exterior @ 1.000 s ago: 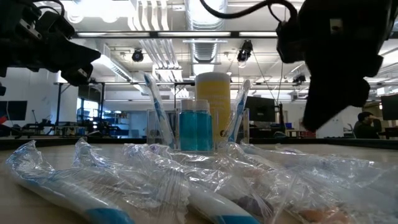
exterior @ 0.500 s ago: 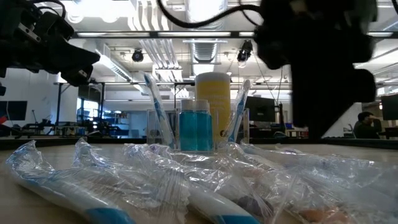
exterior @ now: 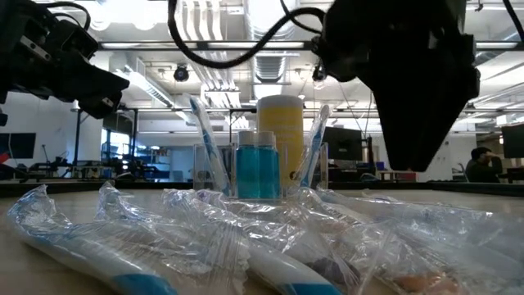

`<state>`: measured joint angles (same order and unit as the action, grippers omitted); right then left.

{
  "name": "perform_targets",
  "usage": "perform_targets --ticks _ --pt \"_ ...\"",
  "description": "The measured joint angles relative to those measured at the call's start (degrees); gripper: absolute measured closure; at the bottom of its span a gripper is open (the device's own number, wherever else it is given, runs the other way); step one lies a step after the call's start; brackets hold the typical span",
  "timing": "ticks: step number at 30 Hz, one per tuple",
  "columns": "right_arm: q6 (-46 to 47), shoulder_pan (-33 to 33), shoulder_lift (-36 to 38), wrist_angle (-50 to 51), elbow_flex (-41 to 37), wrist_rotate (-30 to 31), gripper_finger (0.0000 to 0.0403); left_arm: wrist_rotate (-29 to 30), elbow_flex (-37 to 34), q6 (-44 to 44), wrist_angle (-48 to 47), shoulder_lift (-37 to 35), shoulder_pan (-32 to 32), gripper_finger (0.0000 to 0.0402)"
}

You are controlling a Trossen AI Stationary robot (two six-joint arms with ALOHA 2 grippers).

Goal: Pick & Place toothbrushing station
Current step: Put the purple toothbrush into the transparent organizer

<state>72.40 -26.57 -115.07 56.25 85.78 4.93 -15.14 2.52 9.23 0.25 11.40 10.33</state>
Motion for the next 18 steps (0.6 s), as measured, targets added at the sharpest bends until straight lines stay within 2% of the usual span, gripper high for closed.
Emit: perform_targets --ticks 11,18 --pt "3.0 -0.3 -0.2 -5.5 -4.2 -1.9 0.0172 0.0 0.0 0.1 0.1 0.0 0.0 0.0389" --pt "2.9 -0.3 0.3 -16.4 -10.9 -1.7 0.0173 -0.1 0.0 0.2 0.1 0.0 0.0 0.0392"
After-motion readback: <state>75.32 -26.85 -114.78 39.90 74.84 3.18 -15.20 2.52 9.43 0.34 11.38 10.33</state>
